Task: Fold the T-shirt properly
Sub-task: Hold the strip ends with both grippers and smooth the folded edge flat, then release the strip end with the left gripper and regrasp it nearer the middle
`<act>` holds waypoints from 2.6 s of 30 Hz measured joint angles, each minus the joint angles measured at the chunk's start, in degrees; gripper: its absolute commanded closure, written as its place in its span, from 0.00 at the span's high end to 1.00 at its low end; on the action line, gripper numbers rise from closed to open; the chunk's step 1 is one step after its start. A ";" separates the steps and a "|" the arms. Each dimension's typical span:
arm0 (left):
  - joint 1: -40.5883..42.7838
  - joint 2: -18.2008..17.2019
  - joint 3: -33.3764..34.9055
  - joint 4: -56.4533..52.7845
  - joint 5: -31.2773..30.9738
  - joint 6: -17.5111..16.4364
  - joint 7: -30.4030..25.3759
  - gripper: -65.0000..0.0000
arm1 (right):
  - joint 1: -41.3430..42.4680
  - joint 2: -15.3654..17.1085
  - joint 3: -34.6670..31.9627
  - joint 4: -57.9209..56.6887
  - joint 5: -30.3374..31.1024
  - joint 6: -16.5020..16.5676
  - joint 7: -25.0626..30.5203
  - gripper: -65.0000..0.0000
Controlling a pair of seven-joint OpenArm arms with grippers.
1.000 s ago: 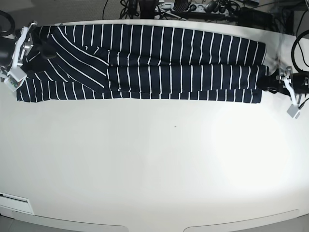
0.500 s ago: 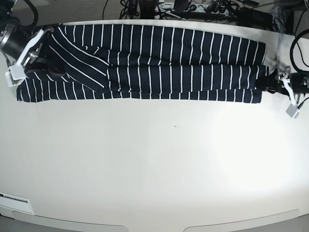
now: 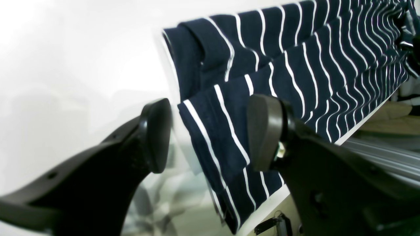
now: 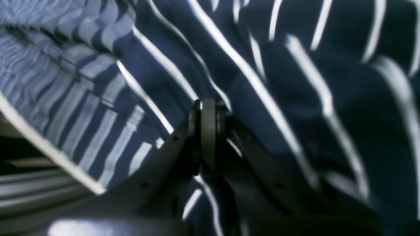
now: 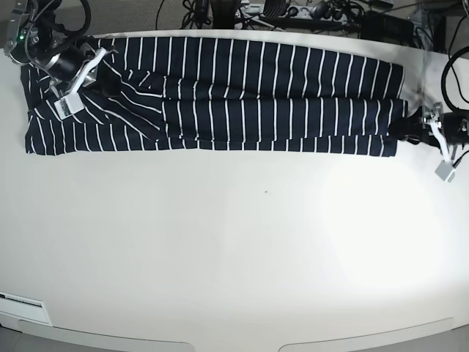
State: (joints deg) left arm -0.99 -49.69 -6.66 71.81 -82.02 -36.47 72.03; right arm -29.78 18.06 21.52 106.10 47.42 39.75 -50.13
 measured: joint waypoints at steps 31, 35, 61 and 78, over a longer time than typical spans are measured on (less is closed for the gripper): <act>-3.50 2.84 -4.57 0.00 -1.57 3.93 6.51 0.59 | 6.23 0.02 -3.32 -1.36 -24.61 -33.31 8.70 0.37; -3.50 4.81 -13.77 -0.02 -1.62 6.16 7.02 0.59 | 6.75 0.00 -3.37 2.05 -23.96 -29.20 7.91 0.40; 15.50 27.08 -13.84 17.99 -2.27 7.32 5.86 0.59 | 6.14 0.00 -3.52 6.40 -25.38 -29.20 7.26 0.40; 17.49 28.59 -17.94 26.47 7.04 9.49 0.00 0.59 | 6.16 -0.02 -3.52 6.40 -25.38 -27.91 7.02 0.40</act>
State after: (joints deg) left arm 16.49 -21.10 -24.60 98.28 -74.98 -26.98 72.03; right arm -23.62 18.04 18.00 112.51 22.04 11.84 -43.11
